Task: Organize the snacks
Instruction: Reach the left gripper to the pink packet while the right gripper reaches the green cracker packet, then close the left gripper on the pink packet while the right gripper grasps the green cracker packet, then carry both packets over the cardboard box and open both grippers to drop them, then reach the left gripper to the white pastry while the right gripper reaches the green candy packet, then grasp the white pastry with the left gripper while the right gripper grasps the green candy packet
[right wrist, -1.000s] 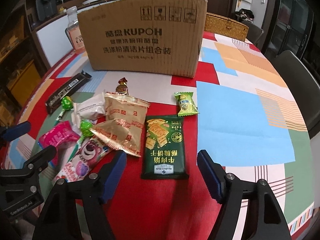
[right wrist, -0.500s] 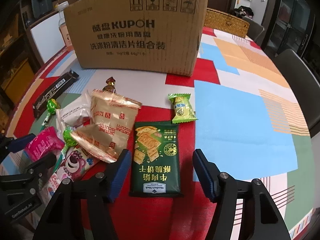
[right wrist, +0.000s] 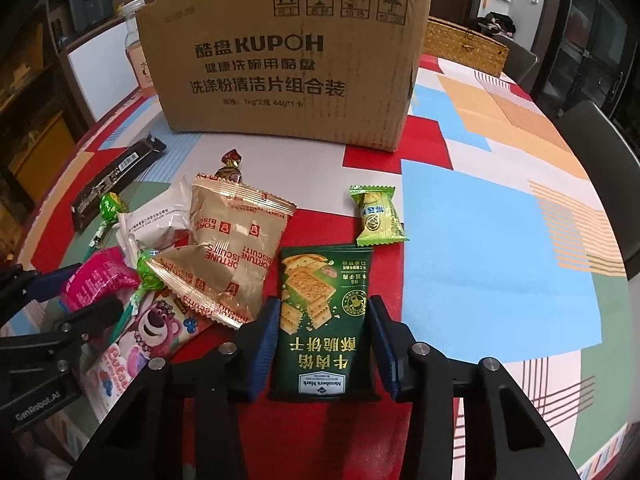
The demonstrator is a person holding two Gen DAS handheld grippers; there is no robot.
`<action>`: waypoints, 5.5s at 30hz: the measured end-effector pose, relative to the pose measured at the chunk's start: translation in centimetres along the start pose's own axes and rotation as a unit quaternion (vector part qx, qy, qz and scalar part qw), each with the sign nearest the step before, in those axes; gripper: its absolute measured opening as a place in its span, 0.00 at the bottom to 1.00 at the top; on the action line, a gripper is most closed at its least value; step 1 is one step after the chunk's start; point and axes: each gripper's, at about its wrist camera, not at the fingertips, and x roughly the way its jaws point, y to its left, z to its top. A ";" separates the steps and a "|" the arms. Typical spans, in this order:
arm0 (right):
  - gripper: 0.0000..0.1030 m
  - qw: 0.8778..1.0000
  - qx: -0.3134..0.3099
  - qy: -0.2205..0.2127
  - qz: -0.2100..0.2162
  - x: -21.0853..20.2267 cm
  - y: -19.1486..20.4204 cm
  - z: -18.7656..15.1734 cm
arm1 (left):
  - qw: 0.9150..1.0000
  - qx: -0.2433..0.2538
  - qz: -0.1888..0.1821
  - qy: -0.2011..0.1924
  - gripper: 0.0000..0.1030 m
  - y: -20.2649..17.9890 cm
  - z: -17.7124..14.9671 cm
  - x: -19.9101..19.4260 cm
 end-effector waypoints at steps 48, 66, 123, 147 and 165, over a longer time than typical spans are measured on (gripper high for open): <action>0.43 0.971 0.000 -0.230 0.058 -10.1 -1.6 15.1 | 0.964 0.039 0.014 -0.263 0.48 0.6 16.5 -11.6; 0.44 0.981 0.034 -0.188 0.044 -5.3 -3.8 22.4 | 0.980 0.013 0.023 -0.196 0.59 1.3 24.5 -6.1; 0.60 0.999 0.039 -0.022 0.001 -1.2 -3.6 4.1 | 0.998 0.059 -0.011 -0.013 0.69 -0.4 5.9 0.2; 0.45 0.999 0.034 0.018 0.007 4.1 -4.4 5.3 | 0.997 0.045 -0.041 0.041 0.39 -0.7 7.4 5.4; 0.21 1.000 0.009 -0.021 0.011 0.4 -2.5 5.3 | 0.998 0.030 -0.049 -0.008 0.31 -0.5 7.9 2.3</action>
